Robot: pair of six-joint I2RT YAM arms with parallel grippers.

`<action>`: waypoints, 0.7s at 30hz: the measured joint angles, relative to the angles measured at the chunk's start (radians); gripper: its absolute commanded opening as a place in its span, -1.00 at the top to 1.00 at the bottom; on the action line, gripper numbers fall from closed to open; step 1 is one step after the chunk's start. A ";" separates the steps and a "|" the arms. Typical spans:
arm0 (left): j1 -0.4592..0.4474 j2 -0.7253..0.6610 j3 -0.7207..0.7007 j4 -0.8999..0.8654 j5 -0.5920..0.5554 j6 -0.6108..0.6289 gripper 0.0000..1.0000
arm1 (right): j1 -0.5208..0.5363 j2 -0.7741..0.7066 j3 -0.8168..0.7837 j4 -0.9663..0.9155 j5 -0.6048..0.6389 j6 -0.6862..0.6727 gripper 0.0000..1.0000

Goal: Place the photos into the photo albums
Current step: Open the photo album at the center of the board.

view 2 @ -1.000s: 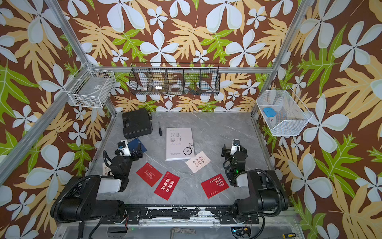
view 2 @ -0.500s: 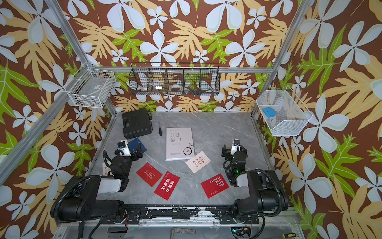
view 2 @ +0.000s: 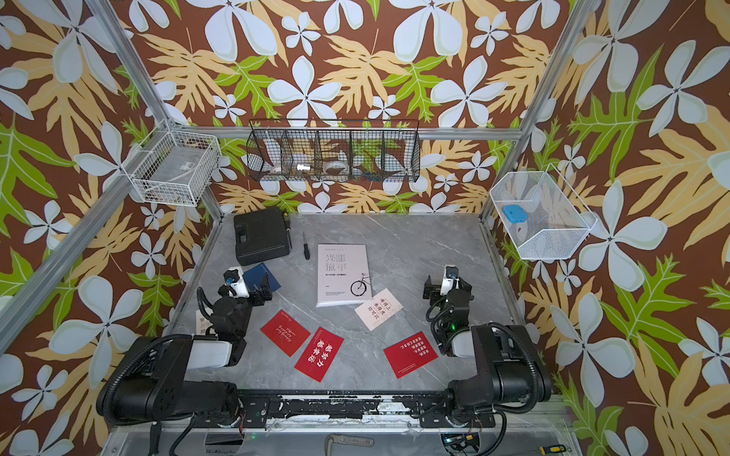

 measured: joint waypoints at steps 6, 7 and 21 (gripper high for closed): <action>-0.016 -0.054 0.002 -0.043 -0.093 -0.021 -0.96 | 0.000 -0.041 0.017 -0.061 0.000 0.000 -0.93; -0.025 -0.093 0.021 -0.080 -0.116 -0.022 -0.96 | 0.000 -0.079 0.053 -0.122 0.002 0.001 -0.93; -0.198 -0.141 0.394 -0.774 0.172 -0.491 -0.83 | 0.289 0.286 0.728 -0.742 -0.455 0.311 -0.62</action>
